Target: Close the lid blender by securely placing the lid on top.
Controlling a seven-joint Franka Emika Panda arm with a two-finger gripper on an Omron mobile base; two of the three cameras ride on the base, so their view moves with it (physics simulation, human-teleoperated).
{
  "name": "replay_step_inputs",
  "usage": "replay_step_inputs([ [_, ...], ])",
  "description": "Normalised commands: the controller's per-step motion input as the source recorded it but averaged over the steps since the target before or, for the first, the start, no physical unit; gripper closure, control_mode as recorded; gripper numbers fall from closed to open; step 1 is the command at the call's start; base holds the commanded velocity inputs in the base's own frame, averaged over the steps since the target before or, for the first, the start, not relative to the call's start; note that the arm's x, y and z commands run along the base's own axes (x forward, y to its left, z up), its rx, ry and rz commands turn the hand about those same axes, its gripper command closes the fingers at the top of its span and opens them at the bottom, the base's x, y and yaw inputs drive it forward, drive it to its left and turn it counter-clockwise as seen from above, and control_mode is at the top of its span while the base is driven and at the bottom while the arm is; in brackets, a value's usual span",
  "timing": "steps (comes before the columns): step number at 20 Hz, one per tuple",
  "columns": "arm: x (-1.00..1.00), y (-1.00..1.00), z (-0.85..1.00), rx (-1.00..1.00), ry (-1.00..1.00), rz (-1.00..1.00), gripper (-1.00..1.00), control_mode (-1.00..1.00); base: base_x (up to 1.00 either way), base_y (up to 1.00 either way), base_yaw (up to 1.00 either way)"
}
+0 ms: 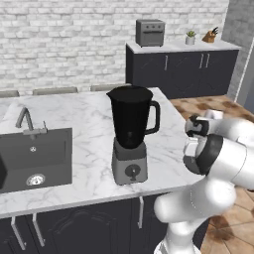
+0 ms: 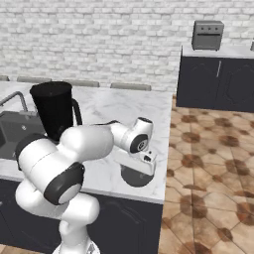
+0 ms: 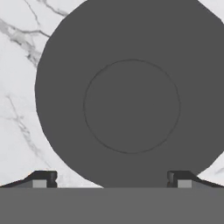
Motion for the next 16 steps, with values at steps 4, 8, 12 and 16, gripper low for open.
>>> replay_step_inputs([
  [4,0.24,-0.12,-0.1,0.0,0.0,0.0,-1.0,-1.0,0.0,0.0,0.0],
  [8,0.23,-0.03,-0.19,0.0,0.0,0.0,-1.0,-1.0,0.0,0.0,0.0],
  [12,0.2,-0.07,-0.16,0.0,0.0,0.0,-1.0,-1.0,0.0,0.0,0.0],
  [16,0.25,0.0,-0.23,0.0,-0.01,0.0,-1.0,-1.0,0.0,0.0,0.0],
])
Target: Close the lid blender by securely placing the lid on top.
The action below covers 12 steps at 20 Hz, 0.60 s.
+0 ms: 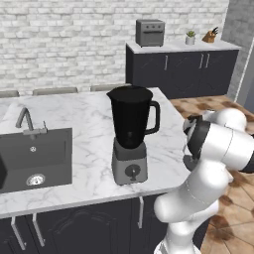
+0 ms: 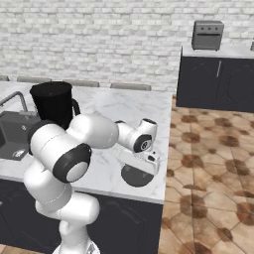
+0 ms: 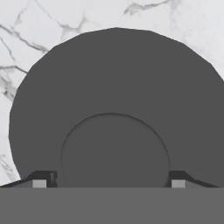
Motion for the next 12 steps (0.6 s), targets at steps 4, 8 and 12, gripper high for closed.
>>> replay_step_inputs([
  [4,0.14,-0.02,-0.3,0.0,-0.03,0.0,-1.0,-1.0,0.0,0.0,0.0],
  [8,0.03,0.06,-0.36,0.0,-0.04,0.0,-1.0,-1.0,0.0,0.0,0.0],
  [12,0.04,0.33,-0.36,0.0,-0.03,0.0,1.0,-1.0,0.0,0.0,0.0],
])
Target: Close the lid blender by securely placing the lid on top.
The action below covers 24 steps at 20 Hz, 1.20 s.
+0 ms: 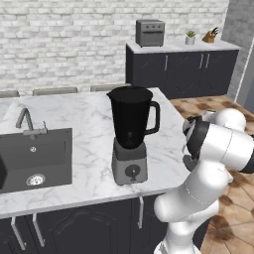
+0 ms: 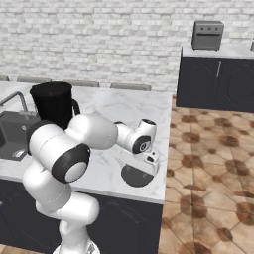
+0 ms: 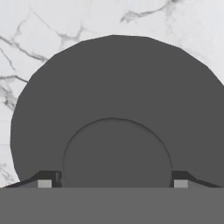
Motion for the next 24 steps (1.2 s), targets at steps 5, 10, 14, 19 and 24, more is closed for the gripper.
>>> replay_step_inputs([
  [5,0.08,0.28,-0.24,0.0,-0.03,0.0,1.0,-1.0,0.0,0.0,0.0],
  [10,0.05,0.03,-0.03,0.0,-0.01,0.0,1.0,-1.0,0.0,0.0,0.0],
  [14,-0.01,0.0,0.29,0.0,-0.05,0.0,1.0,-1.0,0.0,0.0,0.0],
  [19,-0.16,0.0,0.79,0.0,-0.04,0.0,1.0,-1.0,0.0,0.0,0.0],
  [24,-0.25,0.09,1.0,0.0,-0.12,0.0,1.0,-1.0,0.0,0.0,0.0],
])
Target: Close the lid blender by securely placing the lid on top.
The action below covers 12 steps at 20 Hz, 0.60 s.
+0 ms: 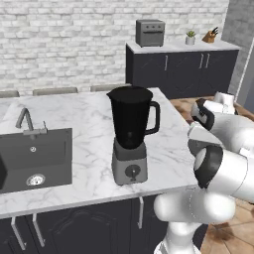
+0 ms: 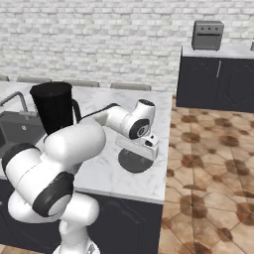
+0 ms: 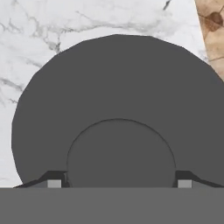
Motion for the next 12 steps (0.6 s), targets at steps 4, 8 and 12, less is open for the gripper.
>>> replay_step_inputs([
  [4,-0.22,0.38,0.94,0.0,-0.13,0.02,1.0,-1.0,0.0,0.0,0.0],
  [8,-0.17,0.38,0.79,0.0,-0.2,0.08,1.0,-1.0,0.0,0.0,0.0],
  [12,-0.16,0.27,0.85,0.0,-0.26,0.08,1.0,-1.0,0.0,0.0,0.0],
])
